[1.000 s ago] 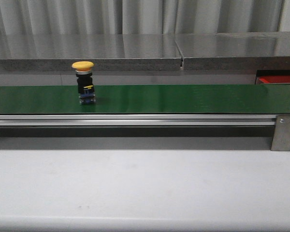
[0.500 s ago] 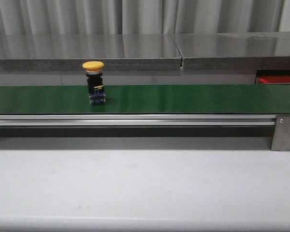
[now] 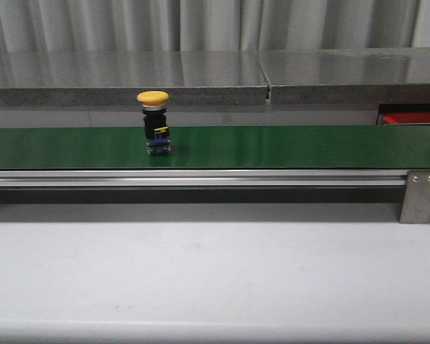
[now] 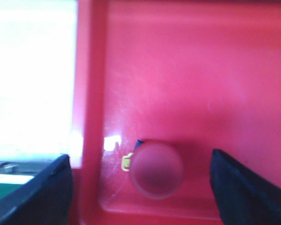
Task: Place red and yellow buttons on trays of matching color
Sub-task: 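Carry the red button into the red tray and release it, then lower the right gripper onto the yellow button on the belt and grasp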
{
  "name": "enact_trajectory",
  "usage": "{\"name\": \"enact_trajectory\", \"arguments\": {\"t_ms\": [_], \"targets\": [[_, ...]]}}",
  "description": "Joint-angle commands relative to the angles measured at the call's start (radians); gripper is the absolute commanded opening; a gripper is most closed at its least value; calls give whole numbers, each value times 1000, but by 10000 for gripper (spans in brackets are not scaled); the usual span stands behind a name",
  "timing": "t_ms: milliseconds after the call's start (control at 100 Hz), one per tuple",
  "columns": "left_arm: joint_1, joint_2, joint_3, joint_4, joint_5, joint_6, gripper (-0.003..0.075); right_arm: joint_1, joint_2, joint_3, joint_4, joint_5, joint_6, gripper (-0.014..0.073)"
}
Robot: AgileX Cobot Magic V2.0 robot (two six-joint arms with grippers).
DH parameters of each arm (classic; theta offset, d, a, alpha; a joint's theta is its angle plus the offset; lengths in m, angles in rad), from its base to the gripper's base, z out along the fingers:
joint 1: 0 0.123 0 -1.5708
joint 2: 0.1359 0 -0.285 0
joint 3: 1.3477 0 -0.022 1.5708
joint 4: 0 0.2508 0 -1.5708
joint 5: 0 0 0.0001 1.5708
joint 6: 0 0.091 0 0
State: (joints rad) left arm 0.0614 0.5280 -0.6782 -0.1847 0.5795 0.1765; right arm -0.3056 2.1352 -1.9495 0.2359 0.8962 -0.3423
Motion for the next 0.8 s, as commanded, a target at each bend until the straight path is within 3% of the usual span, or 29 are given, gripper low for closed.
{"name": "enact_trajectory", "arguments": {"t_ms": [0,180,570,790], "targets": [[-7,5,-25,-10,-76,-1,-20,17,-130,-30,58,-17,-59,596],[-7,5,-25,-10,-76,-1,-20,62,-233,9,65,37,-67,596],[-7,5,-25,-10,-76,-1,-20,254,-487,438,83,-85,-100,596],[-7,5,-25,-10,-76,-1,-20,394,-541,528,118,-9,-64,596]]}}
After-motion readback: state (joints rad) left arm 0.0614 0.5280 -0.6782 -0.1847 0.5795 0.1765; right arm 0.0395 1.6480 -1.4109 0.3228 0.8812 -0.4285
